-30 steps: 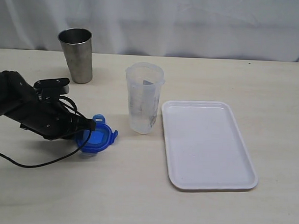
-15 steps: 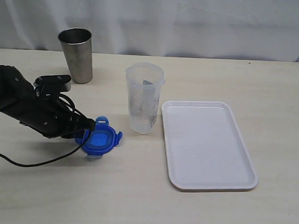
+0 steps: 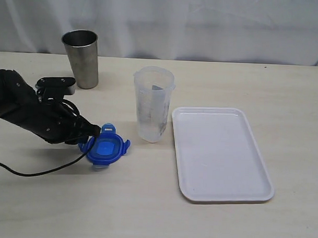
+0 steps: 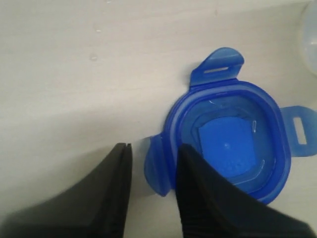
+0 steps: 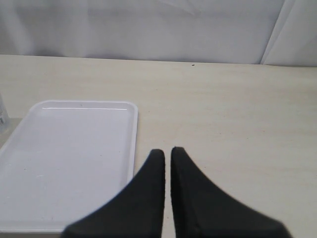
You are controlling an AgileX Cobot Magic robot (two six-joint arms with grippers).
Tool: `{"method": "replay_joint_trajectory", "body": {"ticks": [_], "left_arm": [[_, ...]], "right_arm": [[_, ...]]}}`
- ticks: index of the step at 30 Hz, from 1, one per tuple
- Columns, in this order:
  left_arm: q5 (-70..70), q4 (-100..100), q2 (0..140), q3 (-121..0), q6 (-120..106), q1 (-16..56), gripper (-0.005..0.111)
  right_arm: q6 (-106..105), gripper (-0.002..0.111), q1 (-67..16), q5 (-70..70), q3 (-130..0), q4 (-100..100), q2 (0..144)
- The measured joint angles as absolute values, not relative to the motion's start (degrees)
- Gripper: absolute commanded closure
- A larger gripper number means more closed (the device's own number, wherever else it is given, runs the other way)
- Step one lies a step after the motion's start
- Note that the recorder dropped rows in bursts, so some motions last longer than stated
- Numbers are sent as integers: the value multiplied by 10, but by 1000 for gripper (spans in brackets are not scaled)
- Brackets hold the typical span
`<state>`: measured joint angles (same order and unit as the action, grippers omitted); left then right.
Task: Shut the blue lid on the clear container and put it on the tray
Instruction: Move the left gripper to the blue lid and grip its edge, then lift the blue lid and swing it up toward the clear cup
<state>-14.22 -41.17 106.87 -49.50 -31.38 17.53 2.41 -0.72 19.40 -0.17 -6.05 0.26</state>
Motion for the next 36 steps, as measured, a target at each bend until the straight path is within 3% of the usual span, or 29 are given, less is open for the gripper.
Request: {"method": "replay_joint_trajectory", "body": {"ticks": [18,28,36], "left_arm": [[-134,-414,1102,-495,-315,175,78],[-133,-422,1102,-495,-315,175,106],[-134,-420,1101,-495,-315,175,107]], "right_arm": [[24,104,-7,194,-2,-61,3],[24,104,-7,194,-2,-61,3],[24,104,-7,194,-2,-61,3]]}}
